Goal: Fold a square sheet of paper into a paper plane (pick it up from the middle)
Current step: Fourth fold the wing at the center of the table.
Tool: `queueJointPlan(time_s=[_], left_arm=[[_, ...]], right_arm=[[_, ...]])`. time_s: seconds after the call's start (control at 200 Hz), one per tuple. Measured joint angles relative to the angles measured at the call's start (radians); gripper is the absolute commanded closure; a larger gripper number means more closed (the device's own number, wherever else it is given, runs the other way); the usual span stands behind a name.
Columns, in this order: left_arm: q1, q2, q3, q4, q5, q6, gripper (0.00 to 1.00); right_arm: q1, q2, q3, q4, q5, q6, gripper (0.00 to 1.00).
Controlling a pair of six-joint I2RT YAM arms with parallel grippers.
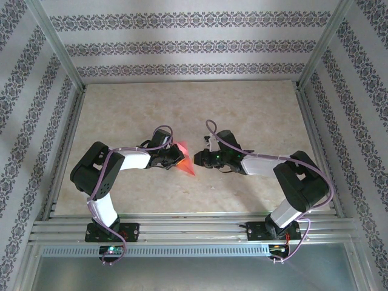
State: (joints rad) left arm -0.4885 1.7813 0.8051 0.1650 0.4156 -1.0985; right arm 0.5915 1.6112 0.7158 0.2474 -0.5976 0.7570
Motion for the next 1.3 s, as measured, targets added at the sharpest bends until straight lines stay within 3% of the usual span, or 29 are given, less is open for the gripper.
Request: queueJointPlan(time_s=[0.355, 1.304], left_arm=[[0.006, 0.002, 0.0, 0.001, 0.014, 0.0, 0.92], [0.006, 0.004, 0.0, 0.001, 0.015, 0.0, 0.92]], right_arm=[[0.059, 0.146, 0.08, -0.067, 0.006, -0.028, 0.91], [0.059, 0.207, 0.086, -0.087, 0.003, -0.028, 0.89]])
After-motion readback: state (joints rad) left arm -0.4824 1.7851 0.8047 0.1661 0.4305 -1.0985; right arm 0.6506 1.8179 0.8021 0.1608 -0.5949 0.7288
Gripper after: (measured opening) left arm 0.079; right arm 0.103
